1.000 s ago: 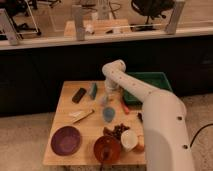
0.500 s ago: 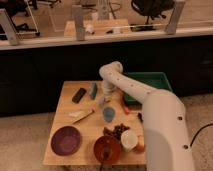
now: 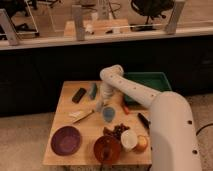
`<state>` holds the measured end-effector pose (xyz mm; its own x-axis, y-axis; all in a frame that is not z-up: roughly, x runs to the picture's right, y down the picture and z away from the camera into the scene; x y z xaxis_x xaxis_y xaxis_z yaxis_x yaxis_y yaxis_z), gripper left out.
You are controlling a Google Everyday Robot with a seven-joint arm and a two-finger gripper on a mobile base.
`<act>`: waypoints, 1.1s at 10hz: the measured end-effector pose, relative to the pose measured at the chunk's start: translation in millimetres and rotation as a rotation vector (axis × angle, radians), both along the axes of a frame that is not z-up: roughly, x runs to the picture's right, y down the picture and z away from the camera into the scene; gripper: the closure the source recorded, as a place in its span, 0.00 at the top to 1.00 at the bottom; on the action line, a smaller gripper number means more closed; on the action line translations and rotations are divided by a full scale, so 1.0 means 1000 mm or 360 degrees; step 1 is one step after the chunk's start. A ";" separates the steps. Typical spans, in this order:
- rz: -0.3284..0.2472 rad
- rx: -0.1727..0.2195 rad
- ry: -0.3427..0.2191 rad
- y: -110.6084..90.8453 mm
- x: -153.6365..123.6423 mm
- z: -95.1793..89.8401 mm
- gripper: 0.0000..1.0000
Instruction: Wipe table surface with towel
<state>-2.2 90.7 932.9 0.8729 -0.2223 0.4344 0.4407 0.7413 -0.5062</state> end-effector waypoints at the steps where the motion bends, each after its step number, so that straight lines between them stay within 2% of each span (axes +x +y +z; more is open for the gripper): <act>1: 0.0004 -0.0015 -0.0009 0.005 0.004 -0.002 0.13; 3: 0.0016 -0.0055 0.0002 0.014 0.014 0.001 0.13; 6: 0.0086 -0.0085 0.0068 0.013 0.039 0.015 0.13; 9: 0.0136 -0.0063 0.0103 -0.011 0.046 0.032 0.13; 11: 0.0144 -0.0051 0.0092 -0.022 0.035 0.040 0.13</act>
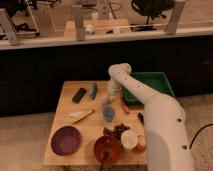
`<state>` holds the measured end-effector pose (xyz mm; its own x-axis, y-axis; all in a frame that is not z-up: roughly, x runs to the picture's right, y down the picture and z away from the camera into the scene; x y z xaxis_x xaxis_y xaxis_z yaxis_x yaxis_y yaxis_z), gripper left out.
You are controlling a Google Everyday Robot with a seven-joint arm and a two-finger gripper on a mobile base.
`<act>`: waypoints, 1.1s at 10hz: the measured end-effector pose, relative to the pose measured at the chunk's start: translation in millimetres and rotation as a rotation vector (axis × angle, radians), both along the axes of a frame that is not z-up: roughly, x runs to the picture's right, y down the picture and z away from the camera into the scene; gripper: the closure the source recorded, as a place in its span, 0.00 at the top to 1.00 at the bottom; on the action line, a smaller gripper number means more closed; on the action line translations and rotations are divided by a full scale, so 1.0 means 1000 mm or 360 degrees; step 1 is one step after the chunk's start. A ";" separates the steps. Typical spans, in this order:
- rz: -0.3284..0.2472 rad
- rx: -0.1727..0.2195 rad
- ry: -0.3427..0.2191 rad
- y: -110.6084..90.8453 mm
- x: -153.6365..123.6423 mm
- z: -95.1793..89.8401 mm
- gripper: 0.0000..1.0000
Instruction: Wipe table surface with towel
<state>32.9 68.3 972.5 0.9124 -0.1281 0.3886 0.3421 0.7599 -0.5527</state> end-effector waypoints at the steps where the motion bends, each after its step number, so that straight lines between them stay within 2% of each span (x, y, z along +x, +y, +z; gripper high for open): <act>1: -0.0009 0.0004 -0.0013 -0.002 -0.009 0.000 0.13; 3: -0.0043 0.0032 -0.0063 -0.005 -0.033 -0.005 0.13; 6: -0.0117 0.0084 -0.0163 -0.004 -0.059 -0.029 0.13; 9: -0.0208 0.0083 -0.0263 0.023 -0.084 -0.052 0.13; 11: -0.0237 0.0061 -0.0289 0.037 -0.086 -0.057 0.13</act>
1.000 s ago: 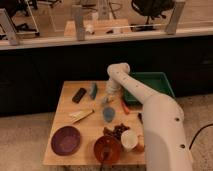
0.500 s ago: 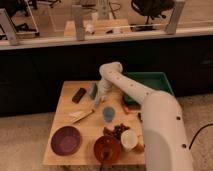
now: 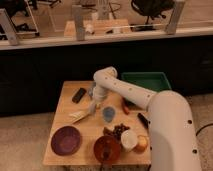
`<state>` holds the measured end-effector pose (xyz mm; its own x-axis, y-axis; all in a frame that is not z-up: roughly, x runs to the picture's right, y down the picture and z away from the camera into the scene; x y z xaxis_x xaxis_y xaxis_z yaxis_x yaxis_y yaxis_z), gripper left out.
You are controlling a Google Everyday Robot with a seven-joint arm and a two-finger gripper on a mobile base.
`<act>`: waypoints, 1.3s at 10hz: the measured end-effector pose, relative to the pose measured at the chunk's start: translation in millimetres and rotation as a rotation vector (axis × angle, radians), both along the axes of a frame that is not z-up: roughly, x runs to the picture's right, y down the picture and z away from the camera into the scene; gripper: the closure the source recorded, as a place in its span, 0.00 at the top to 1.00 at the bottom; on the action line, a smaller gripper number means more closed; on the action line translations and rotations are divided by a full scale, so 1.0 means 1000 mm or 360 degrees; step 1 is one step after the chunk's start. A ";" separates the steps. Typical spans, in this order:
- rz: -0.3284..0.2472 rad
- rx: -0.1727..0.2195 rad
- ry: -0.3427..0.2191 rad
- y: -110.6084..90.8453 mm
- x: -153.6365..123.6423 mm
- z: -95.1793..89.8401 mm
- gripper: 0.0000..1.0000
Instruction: Wipe table surface with towel
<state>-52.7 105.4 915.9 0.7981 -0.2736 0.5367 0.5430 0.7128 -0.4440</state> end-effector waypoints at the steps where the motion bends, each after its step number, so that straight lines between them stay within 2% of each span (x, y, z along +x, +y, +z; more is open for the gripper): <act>1: -0.0003 -0.0010 0.0001 0.004 0.004 0.000 0.13; 4: 0.0030 -0.0038 0.0058 0.011 0.035 0.004 0.13; 7: 0.0098 -0.0072 0.0154 0.012 0.063 0.020 0.13; 9: 0.0147 -0.0084 0.0182 0.006 0.065 0.030 0.13; 13: 0.0141 -0.0080 0.0187 0.005 0.066 0.030 0.13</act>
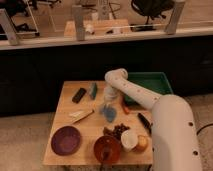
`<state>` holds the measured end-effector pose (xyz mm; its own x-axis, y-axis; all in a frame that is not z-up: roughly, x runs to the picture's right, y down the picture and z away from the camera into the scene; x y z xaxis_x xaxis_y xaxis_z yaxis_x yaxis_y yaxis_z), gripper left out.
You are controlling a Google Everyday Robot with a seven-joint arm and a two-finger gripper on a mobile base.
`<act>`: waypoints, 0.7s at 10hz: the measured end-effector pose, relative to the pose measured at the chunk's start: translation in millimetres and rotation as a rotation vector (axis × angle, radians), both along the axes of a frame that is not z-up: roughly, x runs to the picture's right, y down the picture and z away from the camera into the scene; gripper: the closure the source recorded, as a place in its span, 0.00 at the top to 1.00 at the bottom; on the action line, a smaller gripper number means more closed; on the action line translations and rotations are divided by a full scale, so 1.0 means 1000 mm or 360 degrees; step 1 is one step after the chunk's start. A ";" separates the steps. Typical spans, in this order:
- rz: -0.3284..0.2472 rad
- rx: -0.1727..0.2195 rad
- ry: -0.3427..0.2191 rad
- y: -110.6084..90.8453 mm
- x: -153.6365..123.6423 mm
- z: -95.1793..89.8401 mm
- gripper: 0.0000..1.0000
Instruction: Wipe table surface with towel
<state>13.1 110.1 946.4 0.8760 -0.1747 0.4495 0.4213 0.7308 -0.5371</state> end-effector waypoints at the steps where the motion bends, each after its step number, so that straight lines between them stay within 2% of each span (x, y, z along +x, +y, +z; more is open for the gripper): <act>1: -0.0001 -0.0001 0.0000 0.000 0.000 0.000 0.13; 2: -0.0005 -0.0002 0.0006 -0.002 0.000 0.001 0.13; 4: -0.0009 0.0069 -0.0019 -0.027 -0.023 0.004 0.13; 7: -0.0011 0.0201 -0.0055 -0.058 -0.055 -0.012 0.13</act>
<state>-42.1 52.5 934.1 0.8591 -0.2376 0.4533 0.4430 0.7889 -0.4259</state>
